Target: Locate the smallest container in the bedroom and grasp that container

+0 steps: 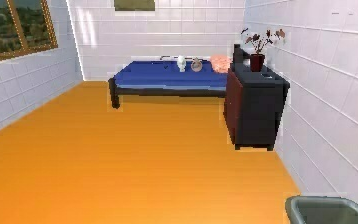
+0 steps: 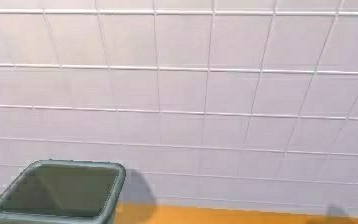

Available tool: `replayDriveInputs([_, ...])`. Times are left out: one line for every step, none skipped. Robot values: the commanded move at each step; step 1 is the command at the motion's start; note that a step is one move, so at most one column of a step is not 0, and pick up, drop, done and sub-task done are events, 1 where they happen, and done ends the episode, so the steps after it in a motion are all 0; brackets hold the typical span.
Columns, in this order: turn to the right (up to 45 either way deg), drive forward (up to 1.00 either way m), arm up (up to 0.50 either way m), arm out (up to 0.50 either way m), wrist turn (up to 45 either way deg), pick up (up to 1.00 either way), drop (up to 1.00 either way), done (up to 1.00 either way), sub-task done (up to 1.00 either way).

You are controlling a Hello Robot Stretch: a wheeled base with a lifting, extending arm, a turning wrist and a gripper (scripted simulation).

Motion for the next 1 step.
replayDriveInputs([0.0,1.0,0.0,0.0,0.0,0.0,0.0,0.0,0.0])
